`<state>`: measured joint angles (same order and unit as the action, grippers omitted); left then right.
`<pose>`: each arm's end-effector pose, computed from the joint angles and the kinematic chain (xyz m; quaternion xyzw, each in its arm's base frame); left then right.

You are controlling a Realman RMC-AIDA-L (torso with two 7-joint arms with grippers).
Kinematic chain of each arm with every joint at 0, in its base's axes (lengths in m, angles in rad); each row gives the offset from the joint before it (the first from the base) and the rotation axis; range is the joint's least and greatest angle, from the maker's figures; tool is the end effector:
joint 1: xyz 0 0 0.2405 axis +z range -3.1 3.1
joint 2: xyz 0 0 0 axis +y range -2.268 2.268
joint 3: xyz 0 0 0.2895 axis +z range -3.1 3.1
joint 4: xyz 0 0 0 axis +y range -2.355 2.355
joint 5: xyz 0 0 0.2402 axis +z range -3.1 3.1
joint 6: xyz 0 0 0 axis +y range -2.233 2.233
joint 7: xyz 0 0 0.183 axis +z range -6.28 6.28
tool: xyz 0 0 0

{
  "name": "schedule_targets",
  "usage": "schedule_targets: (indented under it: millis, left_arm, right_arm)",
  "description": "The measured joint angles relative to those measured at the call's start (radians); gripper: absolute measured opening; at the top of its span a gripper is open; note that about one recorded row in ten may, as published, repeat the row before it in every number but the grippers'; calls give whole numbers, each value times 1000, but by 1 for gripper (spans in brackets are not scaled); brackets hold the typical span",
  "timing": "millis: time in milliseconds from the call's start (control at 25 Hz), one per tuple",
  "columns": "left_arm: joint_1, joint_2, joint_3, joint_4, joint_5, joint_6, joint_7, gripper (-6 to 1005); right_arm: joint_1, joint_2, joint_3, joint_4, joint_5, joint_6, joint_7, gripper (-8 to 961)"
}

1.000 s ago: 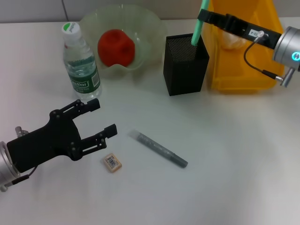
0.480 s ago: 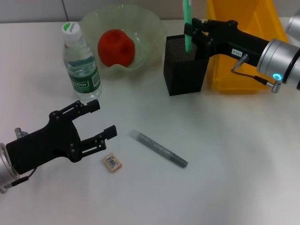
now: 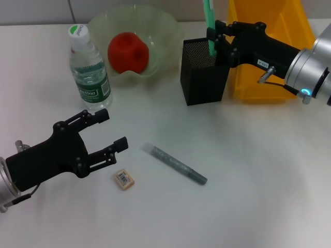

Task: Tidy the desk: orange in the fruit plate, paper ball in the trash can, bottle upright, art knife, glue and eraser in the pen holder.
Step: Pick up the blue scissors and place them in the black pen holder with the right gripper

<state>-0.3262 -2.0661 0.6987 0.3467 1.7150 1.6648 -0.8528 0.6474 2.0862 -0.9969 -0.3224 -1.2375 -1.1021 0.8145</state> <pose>-0.3341 0.2935 -0.0686 -0.8942 -0.1605 -0.3632 0.2066 0.2554 0.4592 -0.0853 -0.8790 0.1377 0.3058 0.3389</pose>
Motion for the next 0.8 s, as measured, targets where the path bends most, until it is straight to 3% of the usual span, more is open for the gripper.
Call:
schedule_targets:
  millis: [800]
  left_arm:
    - [-4, 0, -5, 0, 0, -1, 0, 798]
  right_arm:
    - [-1, 0, -1, 0, 1, -16, -6, 251]
